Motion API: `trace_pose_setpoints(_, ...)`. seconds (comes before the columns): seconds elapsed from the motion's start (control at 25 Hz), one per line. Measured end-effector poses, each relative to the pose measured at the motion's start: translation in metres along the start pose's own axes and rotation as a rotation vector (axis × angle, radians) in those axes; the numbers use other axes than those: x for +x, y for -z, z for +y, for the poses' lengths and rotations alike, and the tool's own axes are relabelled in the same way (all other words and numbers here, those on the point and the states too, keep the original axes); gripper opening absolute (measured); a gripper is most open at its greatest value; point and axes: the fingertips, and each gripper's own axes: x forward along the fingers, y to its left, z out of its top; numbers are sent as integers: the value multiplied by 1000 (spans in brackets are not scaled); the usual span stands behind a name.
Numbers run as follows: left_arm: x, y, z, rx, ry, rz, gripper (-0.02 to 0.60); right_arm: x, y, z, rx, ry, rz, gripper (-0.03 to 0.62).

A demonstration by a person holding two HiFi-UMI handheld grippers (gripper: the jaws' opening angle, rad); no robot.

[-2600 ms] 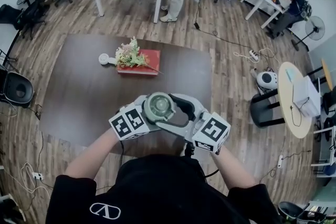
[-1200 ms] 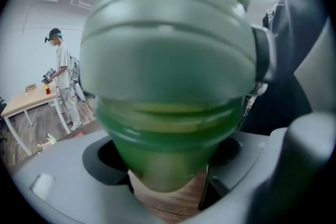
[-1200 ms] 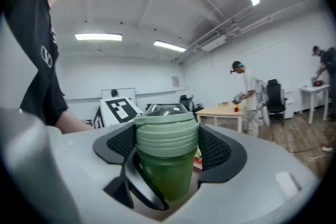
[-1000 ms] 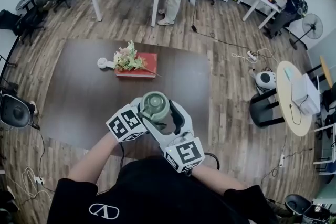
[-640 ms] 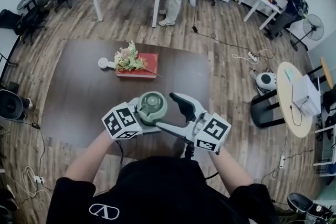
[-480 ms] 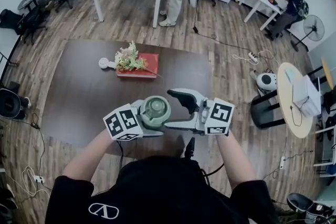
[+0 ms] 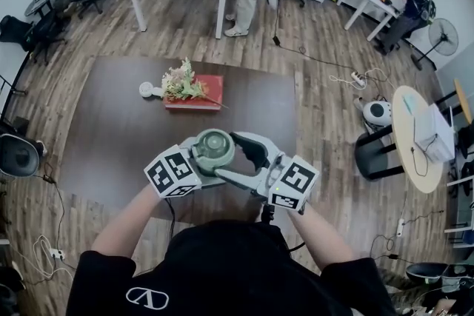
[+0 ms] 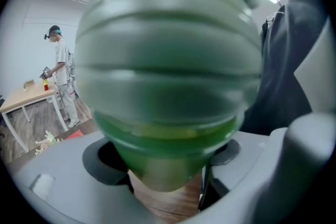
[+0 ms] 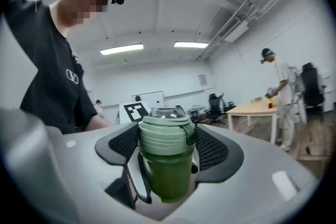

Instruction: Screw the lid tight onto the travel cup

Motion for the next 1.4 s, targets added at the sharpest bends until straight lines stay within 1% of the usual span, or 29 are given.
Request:
trace_pose_setpoints(0.12,3,0,8,-17,-50,-5,400,3,2,0,-25,325,-15,353)
trace_pose_setpoints(0.16,5,0,8,-20,-58,-6,400,3,3,1,-31,416,-9,353)
trace_pose_setpoints(0.2,7,0,8,-27,-59,-10,400,3,4,2,-35,488,-4,353)
trace_pose_setpoints(0.24,8,0,8,-34,-58,-15,400,3,5,3,-36,537,0,353)
trace_pose_setpoints(0.28,8,0,7,-40,-55,-19,400,3,5,3,-32,566,1,353)
trace_pose_setpoints(0.32,8,0,8,-41,-54,-21,400,4,5,2,-28,577,2,354)
trace_pose_setpoints(0.36,8,-1,9,-40,-52,-21,400,4,5,2,-30,569,0,355)
trace_pose_setpoints(0.4,7,-1,9,-39,-48,-23,400,5,4,3,-39,542,-5,356)
trace_pose_setpoints(0.48,5,-3,9,-41,-38,-31,400,5,2,10,-65,437,-11,364)
trace_pose_setpoints(0.6,-1,-7,7,-23,-11,-24,400,0,-2,9,-112,227,13,410)
trace_pose_setpoints(0.72,-3,-6,-6,2,49,-4,400,-9,-10,-1,-106,-19,28,425)
trace_pose_setpoints(0.8,1,-3,-16,23,87,10,400,-11,-8,-1,-110,-173,77,425)
trace_pose_setpoints(0.88,5,-1,-24,48,113,23,400,-9,0,3,-112,-297,151,423)
trace_pose_setpoints(0.96,9,0,-27,68,129,37,400,-7,4,8,-93,-381,195,422)
trace_pose_setpoints(1.0,9,1,-27,71,130,39,400,-7,5,10,-81,-402,199,409)
trace_pose_setpoints(1.04,9,2,-26,69,126,39,400,-6,5,10,-70,-404,191,382)
trace_pose_setpoints(1.08,8,2,-24,64,117,36,400,-4,5,10,-60,-384,175,382)
trace_pose_setpoints(1.12,8,4,-20,55,105,33,400,-1,5,8,-49,-343,153,379)
trace_pose_setpoints(1.16,7,5,-15,44,88,31,400,2,5,6,-40,-281,127,377)
trace_pose_setpoints(1.2,6,6,-10,33,69,29,400,5,5,4,-33,-201,103,377)
trace_pose_setpoints(1.28,5,8,1,11,21,25,400,11,6,-2,-19,11,68,376)
trace_pose_setpoints(1.4,8,8,17,-10,-52,27,400,16,9,-12,9,393,74,376)
